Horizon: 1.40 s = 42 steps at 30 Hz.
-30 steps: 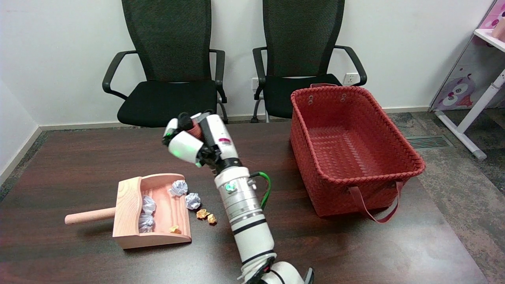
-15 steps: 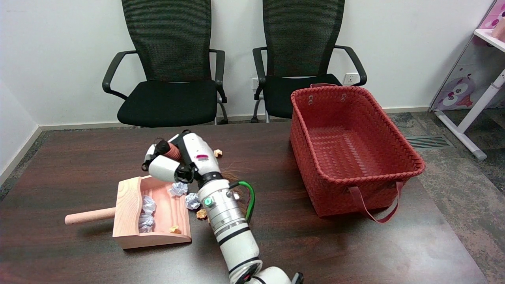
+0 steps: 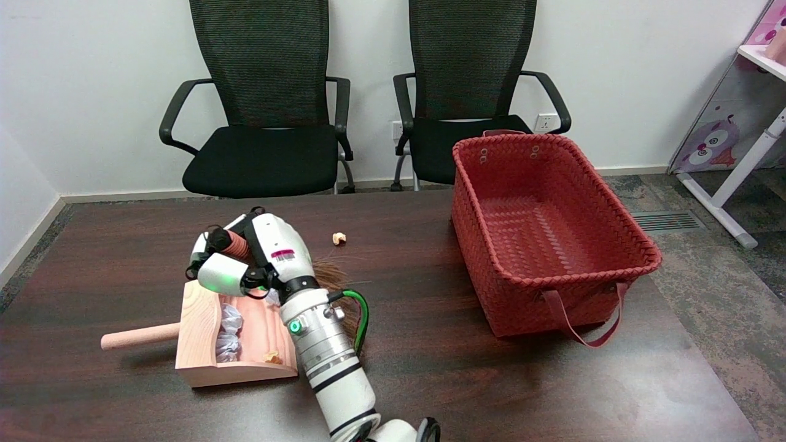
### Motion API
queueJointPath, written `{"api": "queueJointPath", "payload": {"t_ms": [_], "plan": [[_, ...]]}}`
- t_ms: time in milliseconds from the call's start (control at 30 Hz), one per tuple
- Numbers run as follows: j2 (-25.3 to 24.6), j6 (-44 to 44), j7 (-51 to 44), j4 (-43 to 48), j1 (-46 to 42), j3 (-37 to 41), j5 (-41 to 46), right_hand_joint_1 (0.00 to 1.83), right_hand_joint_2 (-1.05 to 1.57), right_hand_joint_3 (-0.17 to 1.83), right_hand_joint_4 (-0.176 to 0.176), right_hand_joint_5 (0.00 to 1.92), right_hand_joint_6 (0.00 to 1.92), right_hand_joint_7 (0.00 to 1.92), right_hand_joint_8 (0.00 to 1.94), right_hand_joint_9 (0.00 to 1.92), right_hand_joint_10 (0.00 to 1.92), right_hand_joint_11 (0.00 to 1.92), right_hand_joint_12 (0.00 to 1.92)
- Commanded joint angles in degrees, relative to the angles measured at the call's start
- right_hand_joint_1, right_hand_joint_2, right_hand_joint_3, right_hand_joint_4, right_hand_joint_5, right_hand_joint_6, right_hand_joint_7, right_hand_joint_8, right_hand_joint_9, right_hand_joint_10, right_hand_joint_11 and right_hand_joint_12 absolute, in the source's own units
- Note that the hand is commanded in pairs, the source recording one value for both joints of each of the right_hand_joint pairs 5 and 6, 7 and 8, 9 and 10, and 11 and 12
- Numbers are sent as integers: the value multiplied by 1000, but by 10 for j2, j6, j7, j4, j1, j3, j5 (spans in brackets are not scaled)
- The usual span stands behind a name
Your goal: Sweep the paper ball into the dustpan.
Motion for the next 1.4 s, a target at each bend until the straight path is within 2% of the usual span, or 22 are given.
{"api": "queueJointPath", "payload": {"t_ms": [33,133,233,367,600,867,1133,1400], "plan": [[42,-226,79,131,60,-182,211,505,1274,1482,22,1920,1920,1920,1920,1920,1920,1920,1920],[48,-240,162,135,63,-201,256,526,1249,1475,18,1920,1920,1920,1920,1920,1920,1920,1920],[51,-255,228,162,65,-202,264,568,1164,1487,14,1920,1920,1920,1920,1920,1920,1920,1920],[61,-253,257,188,69,-204,264,643,974,1543,6,1920,1920,1920,1920,1920,1920,1920,1920],[74,-220,348,191,73,-204,275,683,915,1566,3,1920,1920,1920,1920,1920,1920,1920,1920],[78,-242,481,219,98,-206,369,811,524,1712,-5,1920,1920,1920,1920,1920,1920,1920,1920],[105,-250,580,195,104,-209,369,851,543,1736,-9,1920,1920,1920,1920,1920,1920,1920,1920],[142,-245,659,134,102,-220,370,862,590,1717,-11,1920,1920,1920,1920,1920,1920,1920,1920]]}}
